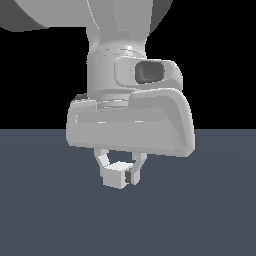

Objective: Plug the charger into the wall socket.

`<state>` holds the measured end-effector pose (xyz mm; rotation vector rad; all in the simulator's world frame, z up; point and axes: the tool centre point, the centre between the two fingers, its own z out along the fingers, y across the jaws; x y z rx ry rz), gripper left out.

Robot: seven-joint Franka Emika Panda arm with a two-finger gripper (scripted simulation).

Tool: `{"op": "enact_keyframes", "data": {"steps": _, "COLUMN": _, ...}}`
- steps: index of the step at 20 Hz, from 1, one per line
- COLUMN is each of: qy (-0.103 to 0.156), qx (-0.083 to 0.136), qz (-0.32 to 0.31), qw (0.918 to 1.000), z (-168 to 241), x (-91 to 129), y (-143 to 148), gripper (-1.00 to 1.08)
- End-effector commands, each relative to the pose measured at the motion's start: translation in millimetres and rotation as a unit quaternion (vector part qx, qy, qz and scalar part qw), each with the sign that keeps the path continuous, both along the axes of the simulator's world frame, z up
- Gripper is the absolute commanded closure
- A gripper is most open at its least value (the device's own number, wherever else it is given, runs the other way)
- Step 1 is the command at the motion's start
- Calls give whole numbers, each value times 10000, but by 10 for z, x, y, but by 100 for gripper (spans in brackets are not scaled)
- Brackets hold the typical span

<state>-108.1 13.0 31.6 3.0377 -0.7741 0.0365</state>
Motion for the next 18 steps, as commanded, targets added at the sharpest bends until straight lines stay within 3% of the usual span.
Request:
{"op": "enact_keyframes", "data": {"steps": 1, "qy": -3, "qx": -3, "qz": 199, "qw": 9998, "z": 67, "x": 28, "y": -112, "gripper": 108}}
{"op": "enact_keyframes", "data": {"steps": 18, "qy": -2, "qx": -2, "qz": 1670, "qw": 9860, "z": 549, "x": 389, "y": -851, "gripper": 108}}
